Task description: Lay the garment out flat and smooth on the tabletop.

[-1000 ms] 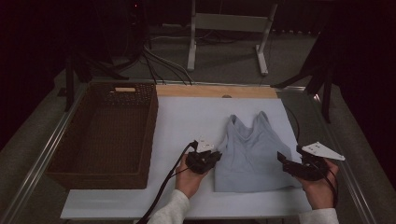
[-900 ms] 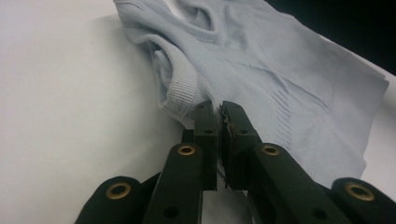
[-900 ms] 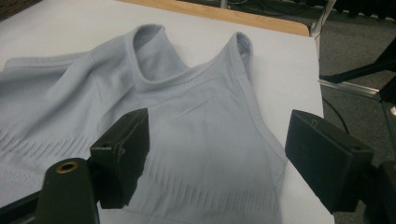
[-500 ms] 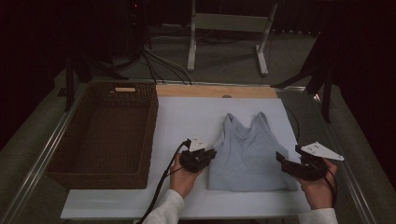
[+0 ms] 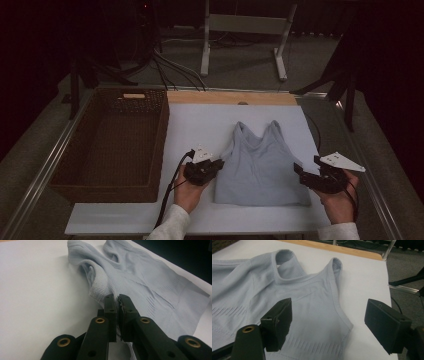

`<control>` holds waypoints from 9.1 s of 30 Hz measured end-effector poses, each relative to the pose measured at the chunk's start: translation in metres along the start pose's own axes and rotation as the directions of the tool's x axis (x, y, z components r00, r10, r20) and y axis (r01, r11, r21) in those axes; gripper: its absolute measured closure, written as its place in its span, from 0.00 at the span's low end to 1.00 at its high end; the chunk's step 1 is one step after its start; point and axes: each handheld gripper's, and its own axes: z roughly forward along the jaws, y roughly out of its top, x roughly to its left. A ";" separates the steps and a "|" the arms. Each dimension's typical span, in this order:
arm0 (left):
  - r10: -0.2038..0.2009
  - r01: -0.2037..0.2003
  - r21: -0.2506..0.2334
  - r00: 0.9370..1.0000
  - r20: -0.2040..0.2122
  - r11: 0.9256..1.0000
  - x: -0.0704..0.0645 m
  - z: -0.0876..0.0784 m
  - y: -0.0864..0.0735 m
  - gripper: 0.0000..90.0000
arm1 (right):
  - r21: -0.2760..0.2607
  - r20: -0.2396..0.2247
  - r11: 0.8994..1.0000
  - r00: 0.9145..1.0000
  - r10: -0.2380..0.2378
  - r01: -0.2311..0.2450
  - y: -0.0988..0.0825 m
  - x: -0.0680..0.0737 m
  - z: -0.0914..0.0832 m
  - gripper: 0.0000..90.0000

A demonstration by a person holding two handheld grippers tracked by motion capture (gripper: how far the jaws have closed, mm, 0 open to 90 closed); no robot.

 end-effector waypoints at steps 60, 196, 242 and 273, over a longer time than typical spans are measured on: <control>-0.007 0.006 -0.023 0.999 -0.042 1.000 0.011 -0.040 -0.020 0.96 | 0.219 -0.060 0.975 0.998 -0.009 0.022 -0.010 0.018 0.090 0.80; 0.033 -0.024 0.119 0.997 -0.075 0.993 0.006 -0.013 -0.033 0.94 | 0.125 -0.054 0.992 0.998 0.037 -0.030 -0.021 0.007 0.031 0.44; 0.014 -0.012 0.085 1.000 -0.022 0.996 -0.001 -0.022 -0.032 0.79 | 0.301 -0.051 0.951 0.995 0.087 -0.067 -0.065 0.000 0.002 1.00; 0.031 -0.034 0.199 0.999 0.019 0.979 -0.013 -0.019 -0.053 0.94 | 0.277 -0.045 0.958 0.995 0.092 -0.076 -0.071 0.003 -0.014 1.00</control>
